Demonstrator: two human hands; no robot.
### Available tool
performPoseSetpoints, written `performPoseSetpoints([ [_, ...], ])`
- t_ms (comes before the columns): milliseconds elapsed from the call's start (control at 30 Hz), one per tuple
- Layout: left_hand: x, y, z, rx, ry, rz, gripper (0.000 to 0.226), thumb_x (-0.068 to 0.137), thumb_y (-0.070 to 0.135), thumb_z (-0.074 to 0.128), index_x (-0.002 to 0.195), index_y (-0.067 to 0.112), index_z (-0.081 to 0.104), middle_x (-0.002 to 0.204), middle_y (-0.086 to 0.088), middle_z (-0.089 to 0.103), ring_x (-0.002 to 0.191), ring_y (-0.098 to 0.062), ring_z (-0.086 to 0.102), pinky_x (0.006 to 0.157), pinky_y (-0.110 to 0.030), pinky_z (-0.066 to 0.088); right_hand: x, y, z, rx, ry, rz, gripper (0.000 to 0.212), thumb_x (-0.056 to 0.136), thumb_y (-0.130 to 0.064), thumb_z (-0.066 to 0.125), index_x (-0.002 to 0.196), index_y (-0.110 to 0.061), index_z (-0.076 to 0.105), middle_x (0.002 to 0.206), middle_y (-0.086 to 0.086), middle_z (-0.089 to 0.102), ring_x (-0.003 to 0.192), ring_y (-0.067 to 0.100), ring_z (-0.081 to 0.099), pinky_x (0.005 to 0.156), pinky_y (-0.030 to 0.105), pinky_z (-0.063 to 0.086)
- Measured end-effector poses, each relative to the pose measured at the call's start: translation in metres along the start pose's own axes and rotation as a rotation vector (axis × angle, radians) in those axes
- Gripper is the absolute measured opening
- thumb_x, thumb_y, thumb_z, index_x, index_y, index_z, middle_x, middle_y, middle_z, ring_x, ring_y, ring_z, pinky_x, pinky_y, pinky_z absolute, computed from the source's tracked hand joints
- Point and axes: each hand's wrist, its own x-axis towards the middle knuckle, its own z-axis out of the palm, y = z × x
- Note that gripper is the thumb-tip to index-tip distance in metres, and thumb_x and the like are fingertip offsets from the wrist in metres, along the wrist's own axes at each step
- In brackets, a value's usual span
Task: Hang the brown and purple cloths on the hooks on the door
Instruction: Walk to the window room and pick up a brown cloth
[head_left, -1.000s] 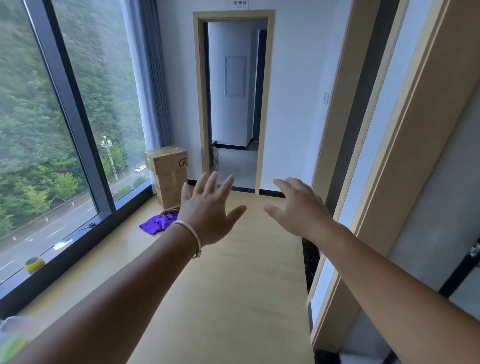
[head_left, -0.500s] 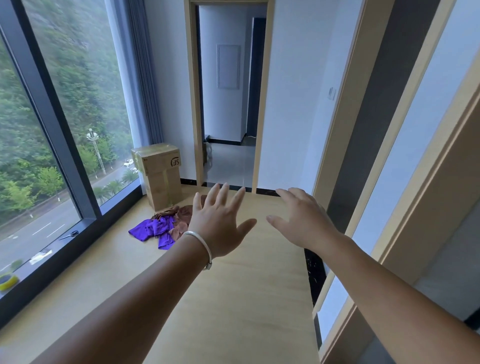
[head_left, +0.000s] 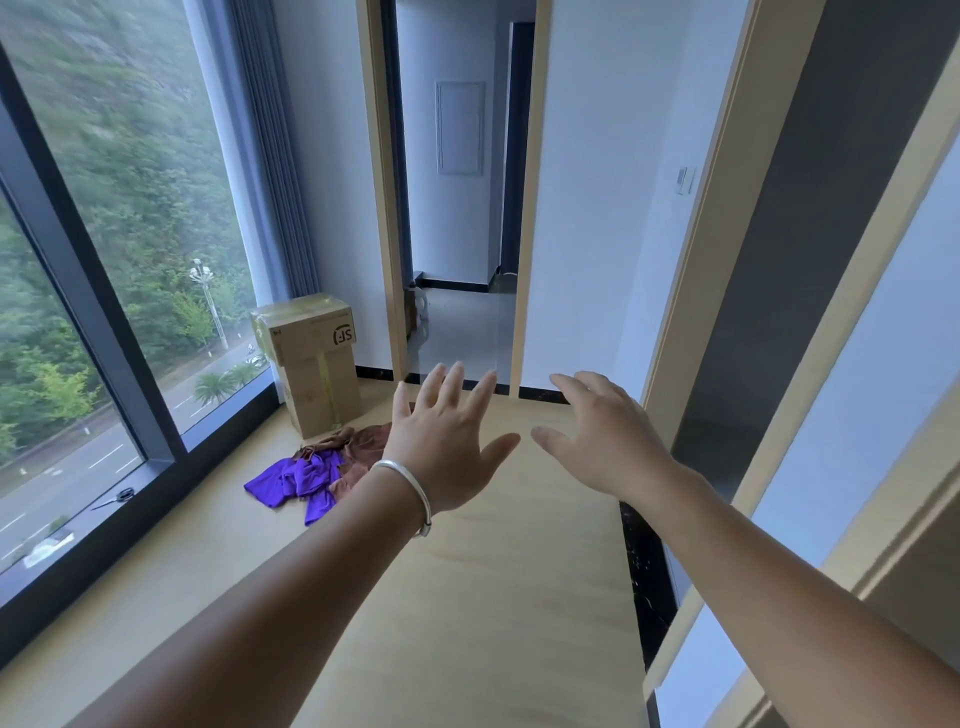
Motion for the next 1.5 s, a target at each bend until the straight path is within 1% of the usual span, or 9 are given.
performPoseSetpoints([
  [233, 0.090, 0.013, 0.022, -0.002, 0.019, -0.019, 0.075, 0.089, 0.071, 0.019, 0.150, 0.033, -0.001, 0.160, -0.005, 0.003, 0.147, -0.024, -0.005, 0.115, -0.056, 0.002, 0.083, 0.051, 0.005, 0.007, -0.003, -0.014, 0.069, 0.089, -0.056, 0.050, 0.147, -0.027, 0.028, 0.153, 0.001, 0.028, 0.142, 0.019, 0.021, 0.113, 0.043, 0.024],
  [400, 0.139, 0.012, 0.040, -0.003, 0.005, -0.021, 0.074, 0.089, 0.071, 0.020, 0.150, 0.034, -0.001, 0.161, -0.004, 0.003, 0.147, -0.024, -0.006, 0.115, -0.056, 0.001, 0.131, 0.073, 0.016, 0.014, -0.024, -0.011, 0.069, 0.089, -0.056, 0.050, 0.148, -0.028, 0.027, 0.154, 0.001, 0.027, 0.143, 0.018, 0.020, 0.114, 0.042, 0.024],
  [633, 0.228, -0.011, 0.073, -0.003, 0.002, -0.011, 0.075, 0.088, 0.072, 0.017, 0.150, 0.034, -0.004, 0.161, -0.004, 0.002, 0.147, -0.025, -0.006, 0.115, -0.056, 0.001, 0.212, 0.095, 0.039, 0.022, -0.039, 0.006, 0.069, 0.089, -0.056, 0.050, 0.148, -0.029, 0.026, 0.154, 0.000, 0.025, 0.143, 0.018, 0.018, 0.114, 0.042, 0.022],
  [800, 0.304, -0.035, 0.086, -0.033, 0.071, 0.028, 0.074, 0.090, 0.071, 0.018, 0.150, 0.034, -0.002, 0.161, -0.004, 0.003, 0.147, -0.024, -0.005, 0.116, -0.056, 0.002, 0.283, 0.109, 0.046, -0.005, -0.015, 0.031, 0.069, 0.089, -0.055, 0.050, 0.148, -0.027, 0.025, 0.156, 0.001, 0.023, 0.144, 0.017, 0.015, 0.115, 0.043, 0.020],
  [967, 0.378, -0.064, 0.097, -0.055, 0.095, 0.044, 0.072, 0.090, 0.070, 0.019, 0.150, 0.035, -0.004, 0.161, -0.005, 0.002, 0.147, -0.023, -0.007, 0.117, -0.055, 0.001, 0.358, 0.113, 0.058, -0.041, 0.010, 0.037, 0.069, 0.090, -0.055, 0.049, 0.148, -0.028, 0.025, 0.156, 0.001, 0.023, 0.144, 0.017, 0.015, 0.115, 0.043, 0.020],
  [1233, 0.468, -0.095, 0.127, -0.059, 0.062, 0.075, 0.073, 0.090, 0.069, 0.019, 0.150, 0.035, -0.004, 0.161, -0.004, 0.001, 0.147, -0.024, -0.007, 0.117, -0.055, 0.001, 0.445, 0.128, 0.086, -0.038, 0.040, 0.066, 0.070, 0.089, -0.055, 0.050, 0.148, -0.028, 0.024, 0.155, 0.001, 0.023, 0.144, 0.018, 0.015, 0.115, 0.044, 0.020],
  [1500, 0.556, -0.093, 0.163, -0.052, 0.039, 0.091, 0.074, 0.090, 0.070, 0.018, 0.150, 0.034, -0.005, 0.161, -0.005, 0.000, 0.147, -0.023, -0.008, 0.116, -0.055, 0.000, 0.523, 0.178, 0.109, -0.031, 0.028, 0.103, 0.071, 0.089, -0.056, 0.049, 0.148, -0.029, 0.023, 0.156, 0.001, 0.022, 0.144, 0.017, 0.014, 0.115, 0.047, 0.019],
])
